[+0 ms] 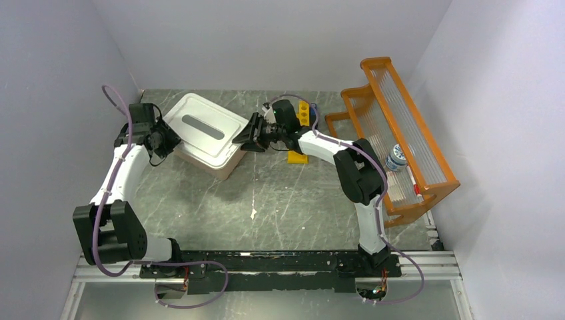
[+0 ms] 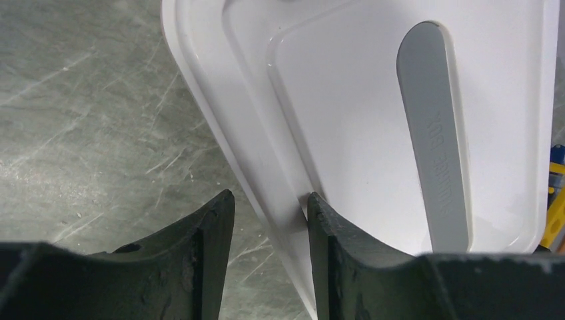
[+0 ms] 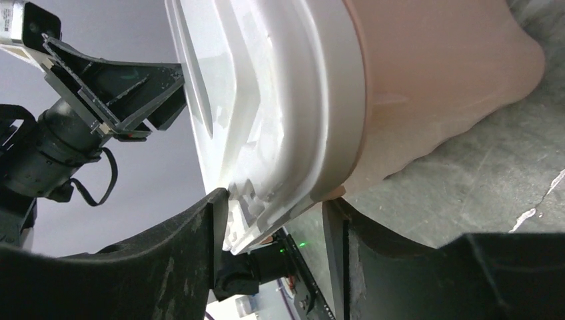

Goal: Organize the chemistry lab equipment

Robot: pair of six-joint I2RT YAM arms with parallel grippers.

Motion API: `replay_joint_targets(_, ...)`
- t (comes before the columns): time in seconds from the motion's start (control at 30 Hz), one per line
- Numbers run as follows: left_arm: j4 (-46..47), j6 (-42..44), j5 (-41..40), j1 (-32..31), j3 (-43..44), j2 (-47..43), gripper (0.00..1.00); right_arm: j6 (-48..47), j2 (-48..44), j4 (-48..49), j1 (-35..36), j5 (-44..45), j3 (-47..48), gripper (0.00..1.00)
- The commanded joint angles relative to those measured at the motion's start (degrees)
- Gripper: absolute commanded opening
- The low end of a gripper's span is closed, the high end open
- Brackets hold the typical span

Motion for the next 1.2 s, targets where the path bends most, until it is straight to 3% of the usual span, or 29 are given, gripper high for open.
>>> replay_joint_targets(0.0,-4.6,-1.2,-6.9,0.8,-2.3,-1.2,0.49,-5.4,1.0,-5.9,0.1,4.5,2.0,0.57)
replay_joint_targets(0.1,-4.5,-1.9,-7.2,1.0,-2.4,-1.9,0.54,-8.0,0.0,-7.9,0.1,7.0,3.1,0.6)
replay_joint_targets(0.3,-4.7,0.2,-5.0,2.0,2.9,-1.1,0.74,-14.1,-2.2,-13.2,0.0,11.1,7.2,0.64)
replay_joint_targets(0.43,-4.2,3.1,-3.9,2.8,6.7,1.1,0.79,-19.0,-3.9,-16.2,0.0,14.3,9.7,0.65)
replay_joint_targets(0.63,-2.5,5.1,-0.7,3.8,7.9,3.6,0.76,-27.2,-5.9,-19.6,0.3,19.9,9.8,0.64)
replay_joint_targets(0.77,1.5,3.8,5.5,3.7,5.0,5.2,0.66,-28.6,-4.4,-20.0,0.7,20.4,10.0,0.54)
replay_joint_targets(0.97,2.3,3.5,6.5,3.8,5.8,8.3,0.56,-28.7,-1.1,-19.4,0.9,20.3,11.4,0.37)
replay_joint_targets(1.17,2.6,5.9,8.7,3.7,8.9,12.6,0.53,-28.8,1.2,-20.8,1.2,23.4,12.4,0.27)
